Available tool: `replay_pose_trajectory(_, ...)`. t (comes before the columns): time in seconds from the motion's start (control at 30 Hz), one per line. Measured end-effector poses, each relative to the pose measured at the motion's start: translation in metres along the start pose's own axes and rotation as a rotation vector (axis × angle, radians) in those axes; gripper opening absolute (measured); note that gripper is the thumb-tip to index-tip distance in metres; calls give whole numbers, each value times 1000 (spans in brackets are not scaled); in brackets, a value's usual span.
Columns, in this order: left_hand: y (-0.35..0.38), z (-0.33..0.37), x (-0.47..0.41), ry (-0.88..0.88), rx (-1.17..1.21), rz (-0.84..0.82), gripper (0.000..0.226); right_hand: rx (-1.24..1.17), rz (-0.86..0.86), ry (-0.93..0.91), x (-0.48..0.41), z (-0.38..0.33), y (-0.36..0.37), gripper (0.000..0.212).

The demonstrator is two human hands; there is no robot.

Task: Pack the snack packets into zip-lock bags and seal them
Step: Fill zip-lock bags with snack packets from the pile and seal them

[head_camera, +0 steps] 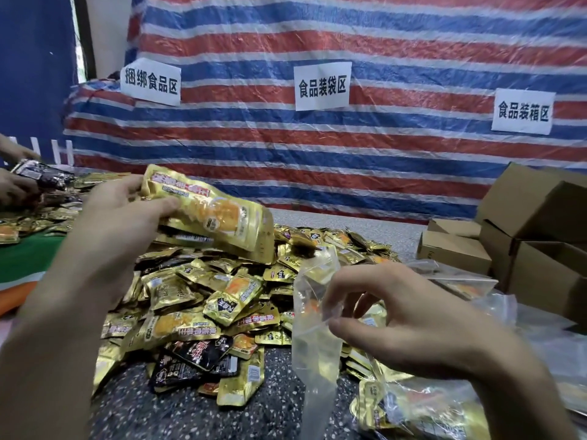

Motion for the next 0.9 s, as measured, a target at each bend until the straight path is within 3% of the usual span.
replay_pose_trajectory(0.23,32,17,20,-9,138,-170,16,-15,6,-25,-3,-5,6,8)
replay_pose_trajectory(0.43,40,27,31,44,7,-117,25,-39,72,-46,-4,-5,-1,7)
replay_pose_trajectory(0.57,46,27,33,78,-69,-178,22,-45,70,-99,-4,-14,3,8)
replay_pose_trajectory(0.8,92,25,52,211,-249,-342,23,-84,318,-258,-3,-37,-4,6)
replay_pose_trajectory(0.9,114,21,62,232,-219,-492,18,-130,435,-269,2,-34,-16,8)
Point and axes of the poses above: each hand's wrist, its own x-axis away from the middle knuckle, its own y-axis out of the palm, z = x × y, the point moved 10 cm from there along -x, towards the middle knuckle, and after that the axes turned 10 degrees about y, right-handed, at the moved point
